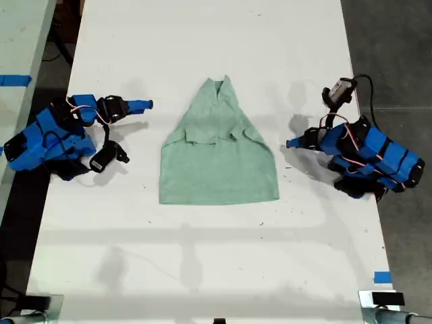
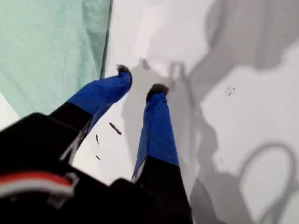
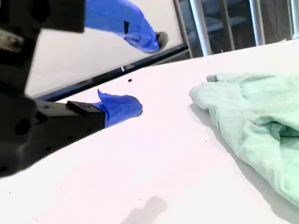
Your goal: Fold t shirt
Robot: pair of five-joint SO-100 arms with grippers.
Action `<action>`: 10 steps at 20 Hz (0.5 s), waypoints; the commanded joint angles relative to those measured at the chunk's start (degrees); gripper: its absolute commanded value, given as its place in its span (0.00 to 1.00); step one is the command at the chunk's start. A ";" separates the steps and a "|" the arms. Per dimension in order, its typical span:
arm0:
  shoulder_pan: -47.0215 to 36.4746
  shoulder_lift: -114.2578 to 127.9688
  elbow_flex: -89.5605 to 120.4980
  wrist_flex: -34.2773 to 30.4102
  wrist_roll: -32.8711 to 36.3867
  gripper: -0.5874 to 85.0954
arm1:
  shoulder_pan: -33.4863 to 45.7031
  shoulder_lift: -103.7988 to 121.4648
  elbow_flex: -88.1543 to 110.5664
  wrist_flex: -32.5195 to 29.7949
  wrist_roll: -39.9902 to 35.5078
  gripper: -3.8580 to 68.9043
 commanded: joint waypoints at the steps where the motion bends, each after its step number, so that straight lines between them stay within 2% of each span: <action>1: -0.44 0.44 2.02 0.09 -1.14 0.23 | 0.62 0.44 1.32 0.18 0.88 0.29; 2: -0.26 0.44 2.02 0.00 -1.14 0.20 | 0.70 0.44 1.32 0.26 0.88 0.29; 3: 0.09 0.44 1.93 0.00 -0.97 0.05 | 0.70 0.44 1.32 0.26 0.62 0.23; 4: 1.49 0.44 1.76 -0.35 -0.53 0.02 | 0.88 0.44 1.32 0.35 0.62 0.07; 10: 2.99 0.44 1.58 -0.79 -0.26 0.00 | 1.32 0.44 1.32 0.35 0.35 0.05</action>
